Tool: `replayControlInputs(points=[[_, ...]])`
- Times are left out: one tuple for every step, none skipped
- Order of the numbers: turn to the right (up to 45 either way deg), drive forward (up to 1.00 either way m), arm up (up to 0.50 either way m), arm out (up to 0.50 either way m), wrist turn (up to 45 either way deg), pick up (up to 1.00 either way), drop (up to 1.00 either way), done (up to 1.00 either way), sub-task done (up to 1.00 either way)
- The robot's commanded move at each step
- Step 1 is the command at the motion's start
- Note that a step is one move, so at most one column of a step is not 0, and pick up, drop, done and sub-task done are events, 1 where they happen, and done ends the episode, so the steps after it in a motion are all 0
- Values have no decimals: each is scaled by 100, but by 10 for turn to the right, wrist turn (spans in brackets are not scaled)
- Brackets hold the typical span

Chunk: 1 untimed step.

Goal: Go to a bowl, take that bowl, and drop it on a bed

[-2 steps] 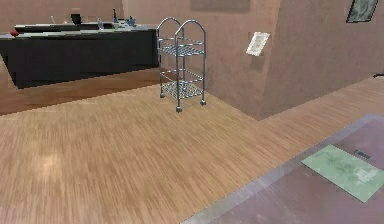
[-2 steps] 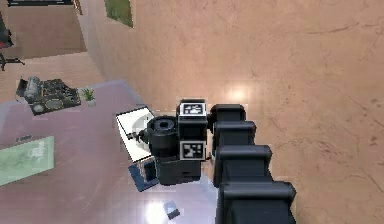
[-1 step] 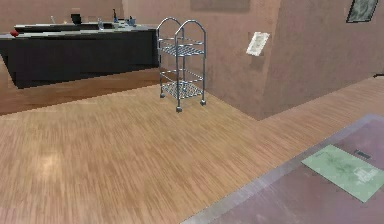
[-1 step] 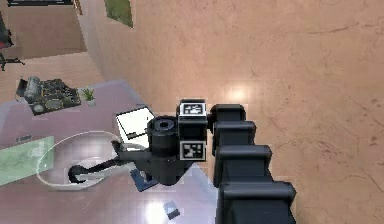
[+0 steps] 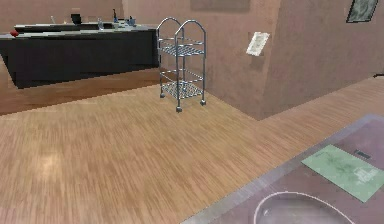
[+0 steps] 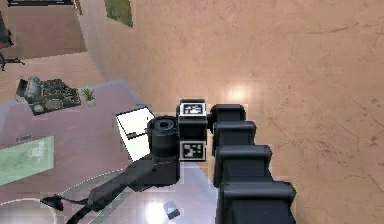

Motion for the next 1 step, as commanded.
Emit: replayControlInputs(points=[[0,0,0,0,-270,0,0,0,0]])
